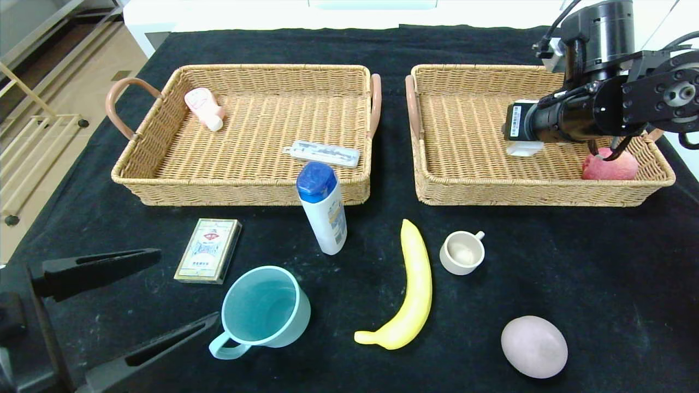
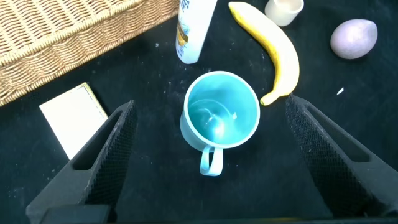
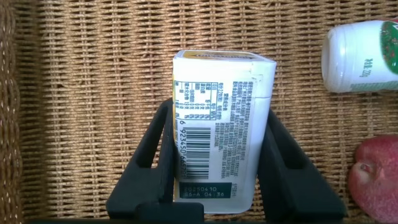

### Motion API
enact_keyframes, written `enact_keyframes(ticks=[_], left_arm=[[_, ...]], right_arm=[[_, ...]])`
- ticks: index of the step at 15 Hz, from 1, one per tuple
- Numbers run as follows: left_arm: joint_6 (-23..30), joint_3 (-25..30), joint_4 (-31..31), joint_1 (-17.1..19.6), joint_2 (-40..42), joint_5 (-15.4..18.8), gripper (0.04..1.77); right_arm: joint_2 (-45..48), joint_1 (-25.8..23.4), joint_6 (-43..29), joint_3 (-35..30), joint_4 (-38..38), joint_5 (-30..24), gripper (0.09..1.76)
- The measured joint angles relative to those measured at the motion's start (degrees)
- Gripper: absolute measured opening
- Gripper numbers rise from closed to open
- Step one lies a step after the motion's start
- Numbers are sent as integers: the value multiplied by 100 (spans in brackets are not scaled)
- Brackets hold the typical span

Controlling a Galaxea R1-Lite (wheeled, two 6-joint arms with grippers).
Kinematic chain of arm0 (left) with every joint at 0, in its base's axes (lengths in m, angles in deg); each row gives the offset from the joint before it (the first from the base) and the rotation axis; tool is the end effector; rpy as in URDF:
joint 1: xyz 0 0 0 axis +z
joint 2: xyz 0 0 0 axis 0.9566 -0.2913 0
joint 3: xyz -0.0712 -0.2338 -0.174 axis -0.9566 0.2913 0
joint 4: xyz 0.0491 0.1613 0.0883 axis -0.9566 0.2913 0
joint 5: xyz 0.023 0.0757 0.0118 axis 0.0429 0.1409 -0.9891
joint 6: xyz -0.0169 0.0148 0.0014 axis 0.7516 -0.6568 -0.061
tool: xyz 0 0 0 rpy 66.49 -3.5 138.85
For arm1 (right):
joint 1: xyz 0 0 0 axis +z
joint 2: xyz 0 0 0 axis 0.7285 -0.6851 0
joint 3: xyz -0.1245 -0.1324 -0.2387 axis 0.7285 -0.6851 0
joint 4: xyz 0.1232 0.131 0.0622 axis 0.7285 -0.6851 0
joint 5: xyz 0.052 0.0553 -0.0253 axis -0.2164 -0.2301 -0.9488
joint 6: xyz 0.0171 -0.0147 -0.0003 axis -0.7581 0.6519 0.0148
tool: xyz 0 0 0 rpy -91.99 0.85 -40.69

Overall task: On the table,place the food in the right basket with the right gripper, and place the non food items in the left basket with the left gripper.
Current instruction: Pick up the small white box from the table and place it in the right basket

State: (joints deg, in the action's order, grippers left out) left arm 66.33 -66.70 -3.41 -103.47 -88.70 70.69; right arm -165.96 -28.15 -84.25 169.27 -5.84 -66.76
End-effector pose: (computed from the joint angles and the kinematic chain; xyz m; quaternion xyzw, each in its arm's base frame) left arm 0.0945 -0.0577 0.2411 0.0844 0.0649 -0.3092 0.9450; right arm 0.3710 0.1165 0.3120 0.0306 0.1689 -0.0325 0.9846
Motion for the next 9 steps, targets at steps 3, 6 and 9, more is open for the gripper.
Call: enact_keyframes(ticks=[3,6,9], left_arm=[[0,2,0,0,-2,0,172],[2,5,0,0,-2,-5,172],[0,9,0,1,-11,-18,172]], right_arm=[[-20,0,40,-11,-27,0,110],[-17,16,43,-30,-60,0,129],[118,94,32,-63,-471,-11,142]])
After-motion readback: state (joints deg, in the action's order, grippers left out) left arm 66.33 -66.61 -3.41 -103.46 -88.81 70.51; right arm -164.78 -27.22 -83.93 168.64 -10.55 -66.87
